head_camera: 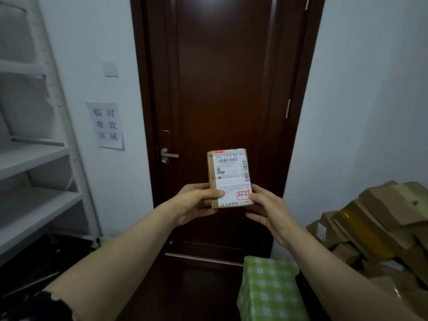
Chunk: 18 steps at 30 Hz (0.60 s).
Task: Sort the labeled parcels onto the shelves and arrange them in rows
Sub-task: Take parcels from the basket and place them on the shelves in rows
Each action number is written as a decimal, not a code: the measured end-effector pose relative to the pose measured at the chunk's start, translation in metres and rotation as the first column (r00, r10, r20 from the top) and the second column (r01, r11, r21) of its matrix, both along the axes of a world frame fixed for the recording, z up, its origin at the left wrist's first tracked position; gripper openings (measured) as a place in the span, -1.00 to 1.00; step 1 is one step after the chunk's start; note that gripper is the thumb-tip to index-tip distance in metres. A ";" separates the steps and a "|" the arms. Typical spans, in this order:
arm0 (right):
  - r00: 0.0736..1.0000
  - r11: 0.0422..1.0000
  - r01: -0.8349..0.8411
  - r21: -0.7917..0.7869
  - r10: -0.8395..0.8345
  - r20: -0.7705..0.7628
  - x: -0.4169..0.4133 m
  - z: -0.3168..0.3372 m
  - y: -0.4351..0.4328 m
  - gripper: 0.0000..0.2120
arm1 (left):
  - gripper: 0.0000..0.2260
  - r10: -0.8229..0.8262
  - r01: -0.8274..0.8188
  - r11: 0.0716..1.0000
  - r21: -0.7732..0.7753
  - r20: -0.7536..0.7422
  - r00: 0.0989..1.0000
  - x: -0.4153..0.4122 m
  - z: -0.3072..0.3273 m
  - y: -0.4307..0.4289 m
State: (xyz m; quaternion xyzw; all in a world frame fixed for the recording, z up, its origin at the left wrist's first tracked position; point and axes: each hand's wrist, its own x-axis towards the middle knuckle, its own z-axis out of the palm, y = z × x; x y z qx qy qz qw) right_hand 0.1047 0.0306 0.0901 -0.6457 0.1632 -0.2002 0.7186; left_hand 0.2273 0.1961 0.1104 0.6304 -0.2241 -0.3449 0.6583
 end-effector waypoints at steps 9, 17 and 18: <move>0.924 0.927 -0.373 0.034 0.368 0.099 0.075 0.012 0.102 -0.70 | -0.76 0.394 -0.395 0.915 -0.077 -0.038 0.919 0.015 0.007 0.122; 0.802 0.806 -0.588 0.070 0.569 0.182 0.140 0.030 0.261 -0.65 | -0.72 0.716 -0.708 0.682 -0.182 -0.031 0.697 0.018 0.027 0.281; 0.787 0.797 -0.603 0.037 0.587 0.191 0.148 0.034 0.284 -0.64 | -0.72 0.740 -0.727 0.656 -0.202 -0.018 0.672 0.018 0.032 0.302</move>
